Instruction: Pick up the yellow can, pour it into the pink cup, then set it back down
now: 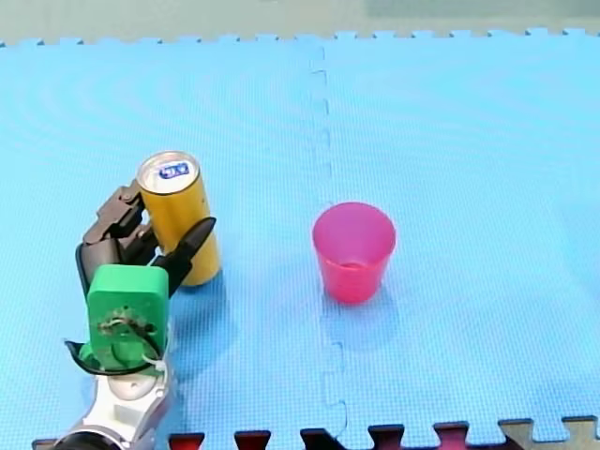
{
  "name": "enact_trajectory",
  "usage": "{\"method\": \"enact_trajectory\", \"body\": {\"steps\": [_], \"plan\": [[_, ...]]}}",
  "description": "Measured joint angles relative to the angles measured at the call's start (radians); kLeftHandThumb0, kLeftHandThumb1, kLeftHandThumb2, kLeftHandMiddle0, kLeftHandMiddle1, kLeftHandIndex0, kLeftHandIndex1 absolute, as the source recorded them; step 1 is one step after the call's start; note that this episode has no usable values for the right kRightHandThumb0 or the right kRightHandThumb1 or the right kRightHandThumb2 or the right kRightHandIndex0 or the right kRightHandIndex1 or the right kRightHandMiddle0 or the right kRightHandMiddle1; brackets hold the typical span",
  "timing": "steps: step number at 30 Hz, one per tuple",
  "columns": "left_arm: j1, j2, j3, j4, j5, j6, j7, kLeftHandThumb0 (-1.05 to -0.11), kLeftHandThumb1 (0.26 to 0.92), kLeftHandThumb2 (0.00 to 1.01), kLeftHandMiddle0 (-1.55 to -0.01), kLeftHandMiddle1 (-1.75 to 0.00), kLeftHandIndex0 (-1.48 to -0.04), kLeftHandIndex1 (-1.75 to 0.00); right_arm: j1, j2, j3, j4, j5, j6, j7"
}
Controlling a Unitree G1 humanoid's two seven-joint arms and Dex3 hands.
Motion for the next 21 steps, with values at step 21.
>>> {"method": "enact_trajectory", "body": {"steps": [21], "plan": [[0.004,-0.028,0.044,0.007,-0.081,0.009,-0.122,-0.349,0.86,0.0,-1.28,0.0,-1.15,0.0,0.0,-0.004,-0.01,0.0,0.007,0.004,0.012]]}}
